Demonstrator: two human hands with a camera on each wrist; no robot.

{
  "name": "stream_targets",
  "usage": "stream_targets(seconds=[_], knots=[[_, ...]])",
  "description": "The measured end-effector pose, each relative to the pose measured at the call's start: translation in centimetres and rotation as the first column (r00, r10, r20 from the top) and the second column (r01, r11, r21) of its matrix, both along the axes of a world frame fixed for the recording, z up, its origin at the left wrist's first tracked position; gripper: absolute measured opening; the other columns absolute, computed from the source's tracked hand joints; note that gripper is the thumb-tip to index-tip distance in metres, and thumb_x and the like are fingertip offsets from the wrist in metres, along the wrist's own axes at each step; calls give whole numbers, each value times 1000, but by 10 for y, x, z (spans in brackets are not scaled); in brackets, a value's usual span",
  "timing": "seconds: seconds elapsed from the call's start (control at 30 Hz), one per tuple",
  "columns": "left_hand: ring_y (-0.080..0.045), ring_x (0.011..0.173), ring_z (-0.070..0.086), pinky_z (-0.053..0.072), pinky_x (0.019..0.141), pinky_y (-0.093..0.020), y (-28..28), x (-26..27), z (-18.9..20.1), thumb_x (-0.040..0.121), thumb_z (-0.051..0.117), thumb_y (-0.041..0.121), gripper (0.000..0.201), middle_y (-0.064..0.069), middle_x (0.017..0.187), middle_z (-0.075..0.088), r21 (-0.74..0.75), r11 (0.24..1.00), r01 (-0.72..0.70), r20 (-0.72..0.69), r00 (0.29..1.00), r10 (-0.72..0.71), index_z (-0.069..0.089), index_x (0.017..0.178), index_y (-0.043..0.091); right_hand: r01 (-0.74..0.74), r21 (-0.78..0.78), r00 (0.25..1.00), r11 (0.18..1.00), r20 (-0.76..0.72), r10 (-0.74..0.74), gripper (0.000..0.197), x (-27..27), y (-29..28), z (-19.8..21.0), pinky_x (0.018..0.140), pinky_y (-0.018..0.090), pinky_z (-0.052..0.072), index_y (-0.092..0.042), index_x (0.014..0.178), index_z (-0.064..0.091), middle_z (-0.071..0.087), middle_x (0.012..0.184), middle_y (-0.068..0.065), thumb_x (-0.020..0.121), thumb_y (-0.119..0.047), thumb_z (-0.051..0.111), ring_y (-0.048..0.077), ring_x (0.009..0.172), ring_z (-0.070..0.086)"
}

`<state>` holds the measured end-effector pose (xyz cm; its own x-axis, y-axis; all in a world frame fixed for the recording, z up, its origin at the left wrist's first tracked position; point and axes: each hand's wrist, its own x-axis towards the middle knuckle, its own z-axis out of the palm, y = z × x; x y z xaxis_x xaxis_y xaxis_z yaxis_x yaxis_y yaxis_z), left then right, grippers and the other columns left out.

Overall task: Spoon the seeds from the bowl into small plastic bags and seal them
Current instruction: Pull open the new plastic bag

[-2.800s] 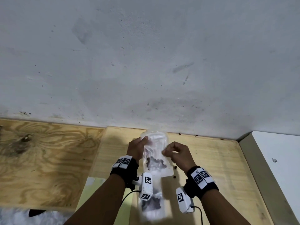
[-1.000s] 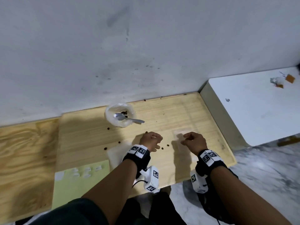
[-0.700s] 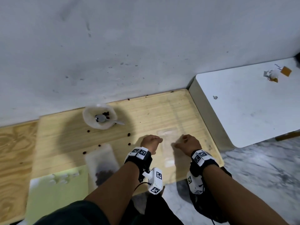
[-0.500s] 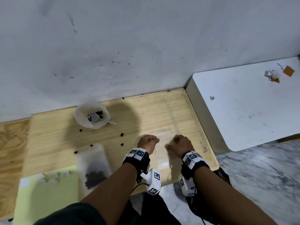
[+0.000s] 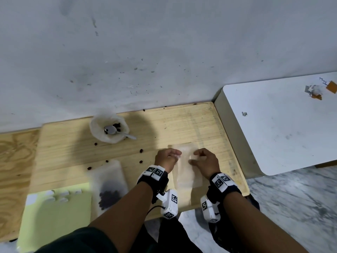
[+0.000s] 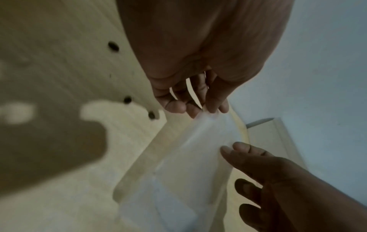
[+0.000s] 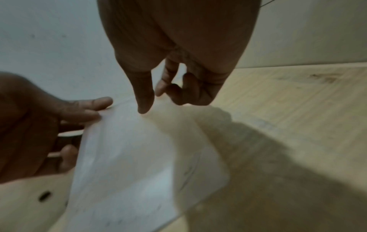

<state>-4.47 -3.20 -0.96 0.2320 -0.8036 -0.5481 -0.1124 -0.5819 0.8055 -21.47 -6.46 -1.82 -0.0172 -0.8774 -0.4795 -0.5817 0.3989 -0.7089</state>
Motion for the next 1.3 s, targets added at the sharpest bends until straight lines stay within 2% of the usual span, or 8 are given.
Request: stream_targets(seconds=[0.23, 0.37, 0.53, 0.7, 0.87, 0.97, 1.1, 1.3], knots=[[-8, 76, 63, 46, 68, -12, 6, 70, 30, 85, 60, -6, 23, -6, 93, 74, -272, 961, -55, 137, 986, 95, 75, 86, 11, -145, -16, 967, 989, 212, 145, 16, 54, -9, 40, 53, 13, 43, -13, 82, 72, 59, 77, 6, 75, -3, 82, 12, 62, 53], [-9, 62, 60, 47, 59, -19, 12, 116, 45, 87, 52, -4, 28, 2, 79, 69, -243, 969, -50, 131, 988, 84, 75, 83, 12, -150, -199, 963, 969, 194, 188, 27, 94, -19, 63, 61, 13, 45, -22, 93, 68, 68, 91, -3, 75, -8, 82, 9, 81, 63], [-18, 70, 64, 55, 72, -27, 28, 181, 68, 85, 52, -6, 36, 1, 80, 69, -258, 965, 49, 229, 973, 12, 72, 79, 24, -509, 8, 857, 861, 97, 506, 18, 162, -26, 108, 60, 22, 42, -19, 86, 76, 71, 75, 2, 74, -6, 80, 9, 63, 58], [-12, 80, 62, 48, 77, -23, 54, 224, 93, 76, 78, 19, 11, 9, 89, 69, -443, 890, -103, 442, 839, 317, 70, 78, 26, -464, 54, 871, 884, 212, 444, 26, 216, -19, 140, 51, 24, 27, -14, 94, 78, 65, 58, -8, 70, -2, 80, 0, 47, 49], [-22, 65, 71, 60, 71, -38, 62, 252, 119, 76, 74, 53, 43, 0, 68, 73, -290, 921, -258, 169, 934, 315, 72, 75, 10, -460, -44, 815, 887, 375, 441, 38, 266, -2, 164, 43, 8, 38, -5, 104, 74, 67, 73, 7, 69, 8, 81, -1, 51, 60], [-34, 66, 72, 58, 69, -53, 61, 263, 124, 80, 73, 34, 36, -13, 71, 72, -275, 912, -303, -30, 951, 307, 68, 81, -1, -515, -82, 782, 854, 364, 506, 36, 287, 5, 165, 44, 7, 37, -3, 103, 74, 66, 68, 3, 69, 6, 82, -1, 51, 57], [-35, 65, 70, 59, 65, -42, 59, 270, 131, 81, 63, 6, 14, -25, 74, 69, -287, 891, -352, -77, 936, 345, 65, 79, -7, -556, -82, 753, 827, 372, 543, 32, 299, 4, 160, 46, 7, 37, -3, 105, 75, 63, 69, 5, 74, -4, 83, 5, 55, 56], [-33, 67, 73, 62, 67, -39, 53, 264, 134, 81, 58, 7, 13, -25, 69, 70, -216, 885, -412, -173, 908, 381, 63, 76, -4, -509, -144, 797, 848, 294, 528, 13, 302, 1, 153, 48, 12, 39, -8, 92, 77, 68, 80, 3, 83, -17, 78, 3, 59, 54]])
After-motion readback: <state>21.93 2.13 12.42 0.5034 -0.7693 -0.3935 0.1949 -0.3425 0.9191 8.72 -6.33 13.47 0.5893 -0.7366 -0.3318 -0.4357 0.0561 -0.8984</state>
